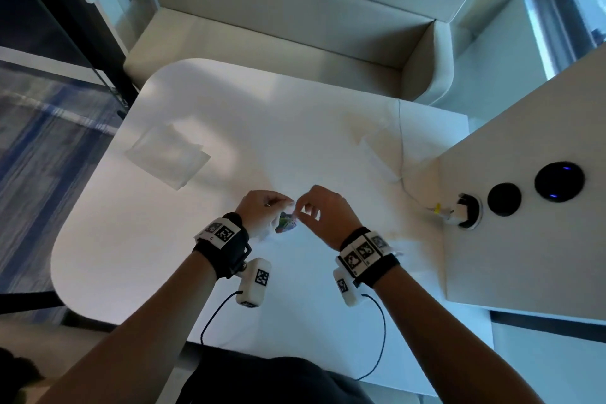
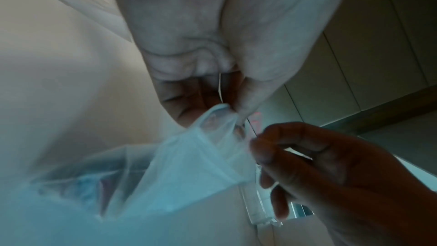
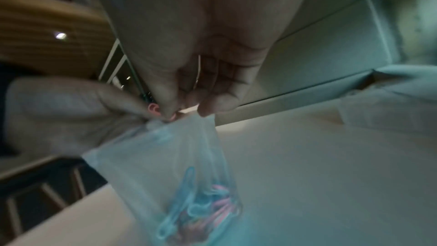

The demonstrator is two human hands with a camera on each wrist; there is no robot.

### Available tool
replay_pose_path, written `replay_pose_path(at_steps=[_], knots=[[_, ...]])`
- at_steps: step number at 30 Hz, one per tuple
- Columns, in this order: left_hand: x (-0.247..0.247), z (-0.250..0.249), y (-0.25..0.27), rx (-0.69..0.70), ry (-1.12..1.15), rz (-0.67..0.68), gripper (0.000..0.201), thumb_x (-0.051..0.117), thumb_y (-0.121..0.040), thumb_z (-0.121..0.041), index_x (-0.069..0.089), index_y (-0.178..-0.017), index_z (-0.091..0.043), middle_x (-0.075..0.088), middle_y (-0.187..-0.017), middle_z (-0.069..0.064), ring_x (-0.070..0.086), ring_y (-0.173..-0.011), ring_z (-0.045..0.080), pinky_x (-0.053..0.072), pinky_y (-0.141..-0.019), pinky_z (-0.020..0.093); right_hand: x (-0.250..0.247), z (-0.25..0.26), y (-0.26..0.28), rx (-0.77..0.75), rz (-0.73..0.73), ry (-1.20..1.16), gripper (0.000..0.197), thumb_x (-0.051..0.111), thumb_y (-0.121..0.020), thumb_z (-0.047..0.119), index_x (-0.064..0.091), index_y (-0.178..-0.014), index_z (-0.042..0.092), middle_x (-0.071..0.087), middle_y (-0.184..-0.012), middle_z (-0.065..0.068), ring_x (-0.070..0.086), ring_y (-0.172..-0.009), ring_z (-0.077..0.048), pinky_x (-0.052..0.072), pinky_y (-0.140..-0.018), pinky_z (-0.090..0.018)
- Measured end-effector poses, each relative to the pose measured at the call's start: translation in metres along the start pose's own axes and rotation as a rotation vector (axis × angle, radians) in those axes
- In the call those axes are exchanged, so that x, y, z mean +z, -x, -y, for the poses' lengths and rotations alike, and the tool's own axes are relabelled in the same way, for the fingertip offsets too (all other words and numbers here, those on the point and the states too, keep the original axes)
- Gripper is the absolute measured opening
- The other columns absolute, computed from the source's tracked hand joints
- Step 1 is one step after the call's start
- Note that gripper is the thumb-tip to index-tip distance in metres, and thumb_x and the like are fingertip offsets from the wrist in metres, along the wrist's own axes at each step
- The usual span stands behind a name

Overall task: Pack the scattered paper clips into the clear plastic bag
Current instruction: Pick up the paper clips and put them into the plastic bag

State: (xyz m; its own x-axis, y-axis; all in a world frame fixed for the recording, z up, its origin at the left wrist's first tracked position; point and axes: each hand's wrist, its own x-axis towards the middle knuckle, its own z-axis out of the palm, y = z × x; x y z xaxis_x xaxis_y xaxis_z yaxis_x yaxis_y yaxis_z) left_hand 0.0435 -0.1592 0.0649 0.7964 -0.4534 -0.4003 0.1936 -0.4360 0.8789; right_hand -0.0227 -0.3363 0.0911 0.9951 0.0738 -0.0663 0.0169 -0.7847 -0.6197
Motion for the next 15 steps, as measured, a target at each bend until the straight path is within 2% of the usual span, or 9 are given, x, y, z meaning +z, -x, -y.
replay_pose_path(at_steps=[1,3,5,7,8,11,13,15], knots=[[0.003,-0.003,-0.002,0.015,-0.026,0.028,0.015,0.066,-0.091,-0.019,0.077,-0.083,-0.023,0.07,-0.066,0.002,0.06,-0.061,0.006,0.044,-0.072,0.025,-0.003,0.001,0.0,-0.02,0.026,0.049,0.003,0.065,-0.086,0.031,0.066,-0.088,0.029,0.056,-0.094,0.01,0.058,-0.071,-0.008,0.051,-0.07,-0.028],[0.005,-0.006,-0.003,0.027,-0.07,0.084,0.016,0.066,-0.092,-0.02,0.077,-0.083,-0.028,0.073,-0.076,-0.001,0.063,-0.069,0.01,0.044,-0.071,0.024,-0.006,-0.006,0.0,-0.062,0.031,0.087,0.015,0.063,-0.084,0.024,0.062,-0.096,0.031,0.05,-0.111,0.01,0.058,-0.08,-0.011,0.05,-0.07,-0.027],[0.007,-0.006,-0.005,0.043,-0.087,0.143,0.013,0.067,-0.092,-0.022,0.079,-0.093,-0.022,0.077,-0.092,0.001,0.069,-0.085,0.014,0.048,-0.079,0.024,-0.01,-0.013,0.002,-0.052,0.046,0.02,0.033,0.06,-0.077,0.017,0.056,-0.107,0.032,0.048,-0.119,0.011,0.058,-0.085,-0.011,0.052,-0.067,-0.024],[0.009,-0.004,-0.004,0.062,-0.128,0.179,0.015,0.065,-0.093,-0.021,0.079,-0.098,-0.016,0.077,-0.1,0.006,0.069,-0.096,0.02,0.049,-0.086,0.027,-0.011,-0.015,0.004,0.021,0.088,-0.088,0.043,0.058,-0.077,0.012,0.055,-0.115,0.031,0.061,-0.111,0.01,0.062,-0.083,-0.008,0.055,-0.069,-0.021],[0.01,-0.003,-0.005,0.058,-0.154,0.185,0.016,0.063,-0.093,-0.022,0.078,-0.098,-0.018,0.076,-0.101,0.006,0.068,-0.097,0.023,0.049,-0.086,0.03,-0.009,-0.017,0.005,0.054,0.076,-0.135,0.04,0.059,-0.078,0.009,0.06,-0.113,0.027,0.068,-0.101,0.008,0.064,-0.08,-0.007,0.056,-0.07,-0.022],[0.007,0.003,-0.005,0.008,-0.127,0.171,0.018,0.056,-0.085,-0.042,0.073,-0.09,-0.038,0.074,-0.102,0.0,0.068,-0.095,0.02,0.056,-0.076,0.035,-0.003,-0.022,0.004,0.171,-0.026,-0.236,0.016,0.069,-0.077,0.008,0.076,-0.088,0.017,0.075,-0.081,0.003,0.069,-0.072,-0.006,0.058,-0.071,-0.025],[0.003,0.008,-0.001,-0.01,-0.085,0.166,0.029,0.055,-0.083,-0.051,0.071,-0.103,-0.037,0.071,-0.105,-0.002,0.067,-0.096,0.016,0.055,-0.07,0.027,-0.004,-0.029,0.003,0.249,-0.021,-0.238,0.008,0.077,-0.076,0.018,0.078,-0.084,0.019,0.075,-0.077,0.005,0.068,-0.069,0.001,0.055,-0.069,-0.015],[-0.003,0.016,0.006,-0.009,-0.034,0.183,0.034,0.067,-0.086,-0.047,0.068,-0.115,-0.029,0.072,-0.102,-0.006,0.069,-0.094,0.011,0.054,-0.069,0.018,-0.005,-0.035,0.002,0.296,-0.015,-0.221,0.009,0.078,-0.077,0.025,0.078,-0.085,0.022,0.074,-0.073,0.007,0.067,-0.063,0.004,0.053,-0.069,-0.011]])
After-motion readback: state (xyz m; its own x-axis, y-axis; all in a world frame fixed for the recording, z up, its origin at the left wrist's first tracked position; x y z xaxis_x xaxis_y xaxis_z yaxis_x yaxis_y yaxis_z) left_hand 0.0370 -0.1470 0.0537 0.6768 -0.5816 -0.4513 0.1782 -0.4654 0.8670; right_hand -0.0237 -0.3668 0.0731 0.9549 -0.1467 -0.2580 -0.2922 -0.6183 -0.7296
